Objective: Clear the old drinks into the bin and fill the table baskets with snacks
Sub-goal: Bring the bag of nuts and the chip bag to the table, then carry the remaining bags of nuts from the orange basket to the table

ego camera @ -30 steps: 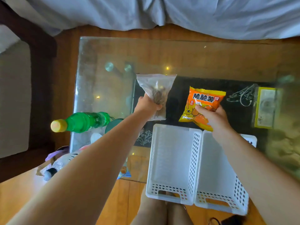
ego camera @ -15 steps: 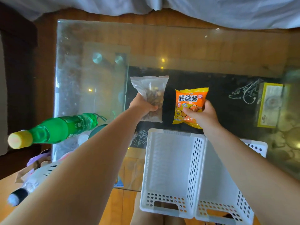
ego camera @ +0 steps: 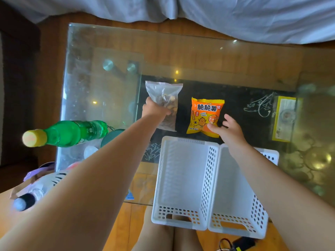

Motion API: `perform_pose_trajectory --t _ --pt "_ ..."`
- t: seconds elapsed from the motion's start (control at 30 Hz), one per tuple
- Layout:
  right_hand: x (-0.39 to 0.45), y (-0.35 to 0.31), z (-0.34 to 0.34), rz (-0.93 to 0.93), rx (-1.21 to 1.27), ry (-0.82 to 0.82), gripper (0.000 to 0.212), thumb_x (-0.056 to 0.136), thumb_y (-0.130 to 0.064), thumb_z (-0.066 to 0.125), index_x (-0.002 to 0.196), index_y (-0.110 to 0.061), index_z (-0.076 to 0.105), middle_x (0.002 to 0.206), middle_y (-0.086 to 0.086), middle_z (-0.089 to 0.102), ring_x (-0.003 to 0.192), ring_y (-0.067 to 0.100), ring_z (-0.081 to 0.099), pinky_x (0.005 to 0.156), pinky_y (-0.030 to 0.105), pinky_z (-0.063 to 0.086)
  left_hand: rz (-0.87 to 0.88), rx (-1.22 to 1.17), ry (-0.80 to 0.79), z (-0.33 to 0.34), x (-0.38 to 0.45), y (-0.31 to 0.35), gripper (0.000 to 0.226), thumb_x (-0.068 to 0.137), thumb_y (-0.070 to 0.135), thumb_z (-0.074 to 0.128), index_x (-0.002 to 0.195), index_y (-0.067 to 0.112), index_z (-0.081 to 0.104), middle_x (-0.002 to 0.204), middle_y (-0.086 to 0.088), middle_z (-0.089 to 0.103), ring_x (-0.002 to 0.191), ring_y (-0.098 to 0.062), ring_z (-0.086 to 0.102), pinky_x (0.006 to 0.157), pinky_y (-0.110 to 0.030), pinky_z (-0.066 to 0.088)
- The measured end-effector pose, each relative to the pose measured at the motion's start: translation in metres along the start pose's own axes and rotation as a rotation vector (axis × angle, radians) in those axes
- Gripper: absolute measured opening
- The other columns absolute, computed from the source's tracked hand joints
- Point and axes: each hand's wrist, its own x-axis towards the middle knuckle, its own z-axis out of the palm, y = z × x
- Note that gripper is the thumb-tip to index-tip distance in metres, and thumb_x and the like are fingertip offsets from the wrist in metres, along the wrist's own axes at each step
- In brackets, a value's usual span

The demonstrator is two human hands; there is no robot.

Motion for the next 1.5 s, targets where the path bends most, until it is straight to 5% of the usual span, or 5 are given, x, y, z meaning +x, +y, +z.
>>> perform_pose_trajectory --t 0.17,0.33,0.83,1.33,1.5 --pt "-0.043 0.006 -0.018 -0.094 0.048 0.066 0.050 0.082 -0.019 0.068 0.129 -0.020 0.051 0.130 0.005 0.057 0.107 0.017 0.059 0.088 0.030 0.048 0.166 -0.150 0.014 -0.005 -0.056 0.000 0.067 0.086 0.011 0.059 0.145 0.013 0.028 0.143 -0.009 0.040 0.117 -0.023 0.052 0.091 -0.032 0.045" --pt "-0.095 0.042 -0.035 -0.055 0.077 0.014 0.017 0.085 -0.011 0.061 0.097 -0.022 0.061 0.101 0.010 0.069 0.084 0.018 0.065 0.067 0.026 0.049 0.160 -0.375 -0.197 -0.006 -0.128 -0.039 0.043 0.088 0.005 0.055 0.130 0.009 0.047 0.107 -0.010 0.064 0.077 -0.015 0.061 0.070 -0.028 0.047" --pt "-0.258 0.130 -0.052 0.091 -0.310 -0.119 0.021 0.091 -0.008 0.051 0.109 -0.012 0.059 0.070 0.006 0.056 0.049 0.013 0.042 0.036 0.018 0.028 -0.218 -0.732 0.094 -0.028 -0.345 -0.283 0.021 0.091 0.002 0.046 0.081 0.018 0.055 0.063 -0.002 0.049 0.042 -0.008 0.042 0.039 -0.013 0.030" --pt "-0.421 0.129 0.203 -0.283 -1.180 -0.665 0.012 0.094 -0.017 0.050 0.105 -0.012 0.053 0.073 0.007 0.059 0.057 0.015 0.053 0.044 0.019 0.042 -0.861 -1.800 0.642 0.049 -0.530 -0.553 0.027 0.096 0.011 0.045 0.070 0.013 0.047 0.062 -0.006 0.045 0.041 -0.011 0.040 0.031 -0.010 0.026" --pt "-0.486 0.163 0.303 -0.390 -1.347 -0.769 0.014 0.095 -0.019 0.048 0.107 -0.015 0.055 0.080 0.006 0.062 0.067 0.017 0.059 0.058 0.023 0.047 -1.007 -2.065 0.671 0.063 -0.551 -0.603 0.031 0.093 0.008 0.049 0.062 0.007 0.047 0.031 0.002 0.050 0.022 -0.004 0.040 0.034 -0.016 0.030"
